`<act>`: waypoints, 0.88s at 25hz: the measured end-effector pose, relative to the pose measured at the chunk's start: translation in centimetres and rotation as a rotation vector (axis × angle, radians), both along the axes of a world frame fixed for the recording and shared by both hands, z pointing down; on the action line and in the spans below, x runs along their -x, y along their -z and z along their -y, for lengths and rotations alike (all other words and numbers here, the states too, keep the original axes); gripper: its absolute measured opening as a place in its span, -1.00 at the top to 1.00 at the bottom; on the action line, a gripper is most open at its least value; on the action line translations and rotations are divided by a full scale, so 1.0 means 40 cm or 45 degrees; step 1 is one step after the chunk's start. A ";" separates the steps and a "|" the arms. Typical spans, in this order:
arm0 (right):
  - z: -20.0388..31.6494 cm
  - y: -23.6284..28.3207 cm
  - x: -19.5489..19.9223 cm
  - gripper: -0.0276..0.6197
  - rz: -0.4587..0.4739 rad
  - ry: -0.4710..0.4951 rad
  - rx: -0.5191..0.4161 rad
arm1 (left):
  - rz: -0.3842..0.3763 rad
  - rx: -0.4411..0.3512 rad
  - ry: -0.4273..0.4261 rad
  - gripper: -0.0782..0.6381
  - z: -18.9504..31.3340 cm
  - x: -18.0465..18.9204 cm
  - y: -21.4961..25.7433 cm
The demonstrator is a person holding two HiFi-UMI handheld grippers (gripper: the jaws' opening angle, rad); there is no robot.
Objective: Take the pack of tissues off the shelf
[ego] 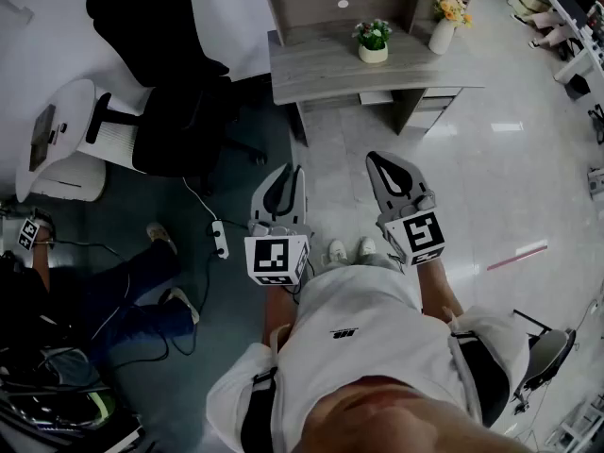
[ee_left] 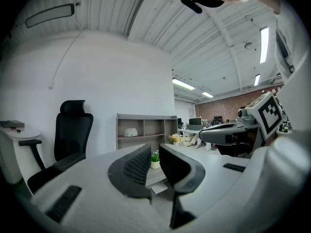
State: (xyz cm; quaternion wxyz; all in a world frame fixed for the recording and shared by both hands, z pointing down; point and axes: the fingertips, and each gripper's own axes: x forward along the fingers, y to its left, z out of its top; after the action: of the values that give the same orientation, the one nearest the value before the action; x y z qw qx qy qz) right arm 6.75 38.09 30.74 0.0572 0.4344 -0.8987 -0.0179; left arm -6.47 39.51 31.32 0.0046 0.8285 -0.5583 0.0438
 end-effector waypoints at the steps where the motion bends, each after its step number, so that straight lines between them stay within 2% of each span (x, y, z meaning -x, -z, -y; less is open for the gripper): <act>1: 0.002 0.002 0.004 0.83 -0.003 -0.005 0.000 | 0.002 -0.002 -0.001 0.69 0.001 0.004 0.000; 9: 0.006 0.009 0.030 0.83 0.041 -0.024 -0.010 | 0.000 -0.030 -0.013 0.69 0.002 0.028 0.014; 16: 0.013 0.009 0.036 0.83 0.016 -0.030 -0.022 | -0.007 -0.057 -0.033 0.69 0.027 0.025 0.020; 22: 0.075 0.003 0.027 0.83 0.026 -0.033 -0.018 | -0.001 -0.051 -0.034 0.69 0.086 0.014 0.019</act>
State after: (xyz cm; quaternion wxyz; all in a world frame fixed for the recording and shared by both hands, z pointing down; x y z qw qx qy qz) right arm 5.66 35.11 30.60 0.0450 0.4466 -0.8934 -0.0190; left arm -7.03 36.07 30.54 -0.0124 0.8357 -0.5480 0.0323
